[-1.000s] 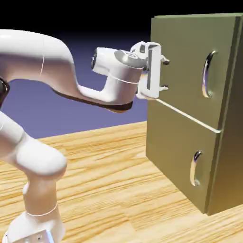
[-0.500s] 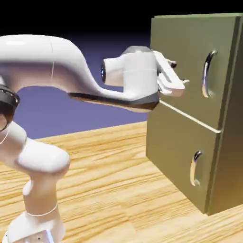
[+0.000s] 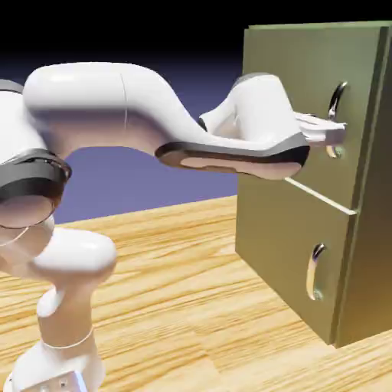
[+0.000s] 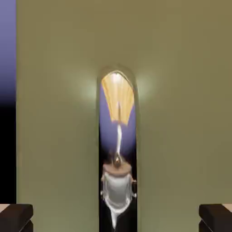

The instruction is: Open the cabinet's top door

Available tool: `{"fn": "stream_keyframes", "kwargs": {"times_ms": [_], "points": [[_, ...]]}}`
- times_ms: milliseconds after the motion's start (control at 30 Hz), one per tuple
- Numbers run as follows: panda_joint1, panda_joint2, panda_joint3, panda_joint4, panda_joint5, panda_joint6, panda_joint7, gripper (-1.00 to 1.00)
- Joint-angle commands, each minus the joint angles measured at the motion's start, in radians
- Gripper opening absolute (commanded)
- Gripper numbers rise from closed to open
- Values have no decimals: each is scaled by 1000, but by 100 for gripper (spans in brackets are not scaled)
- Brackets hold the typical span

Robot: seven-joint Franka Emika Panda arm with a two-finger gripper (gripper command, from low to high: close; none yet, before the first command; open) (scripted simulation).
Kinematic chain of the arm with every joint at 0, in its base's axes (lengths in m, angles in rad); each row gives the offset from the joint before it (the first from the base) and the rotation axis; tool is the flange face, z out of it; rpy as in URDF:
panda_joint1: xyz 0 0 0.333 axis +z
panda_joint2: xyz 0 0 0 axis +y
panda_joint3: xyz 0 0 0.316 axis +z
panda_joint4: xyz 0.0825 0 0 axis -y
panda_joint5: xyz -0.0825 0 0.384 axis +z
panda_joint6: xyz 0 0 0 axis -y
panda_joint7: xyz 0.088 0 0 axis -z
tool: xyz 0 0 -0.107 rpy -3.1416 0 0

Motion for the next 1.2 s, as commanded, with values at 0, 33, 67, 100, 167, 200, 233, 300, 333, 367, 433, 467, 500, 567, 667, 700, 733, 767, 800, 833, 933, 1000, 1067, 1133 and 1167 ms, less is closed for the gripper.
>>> {"fn": "stream_keyframes", "kwargs": {"times_ms": [0,33,67,100,167,200,233,300,333,367,433,467,500,567,667,700,733,767,800,833,933,1000,1067,1133,1167], "points": [[0,0,0,0,0,0,0,-100],[0,0,0,0,0,0,0,-100],[-36,5,28,-19,10,-8,4,-100],[-72,9,56,-39,22,-17,6,-100],[-145,14,113,-79,52,-35,1,-100],[-181,12,142,-101,72,-44,-8,-100],[-217,9,172,-123,95,-54,-21,-100],[-290,2,231,-166,140,-73,-44,-100],[-326,-3,262,-188,164,-83,-56,-100],[-362,-9,292,-211,188,-93,-69,-100],[-435,-25,355,-257,241,-114,-98,-100],[-471,-35,387,-281,270,-124,-114,-100],[-507,-46,419,-305,299,-135,-131,-100],[-580,-72,485,-355,363,-158,-167,-100],[-688,-123,590,-436,474,-194,-230,-100],[-724,-143,626,-464,516,-207,-253,-100],[-758,-165,663,-492,559,-221,-276,-100],[-790,-188,697,-519,602,-234,-300,-100],[-819,-210,731,-544,646,-246,-324,-100],[-846,-233,763,-569,689,-259,-348,-100],[-911,-303,852,-635,820,-297,-419,-100],[-942,-350,906,-674,907,-325,-466,-100],[-964,-396,958,-710,994,-356,-514,-100],[-977,-443,1008,-742,1081,-392,-560,-100],[-980,-465,1033,-757,1124,-413,-583,-100]]}}
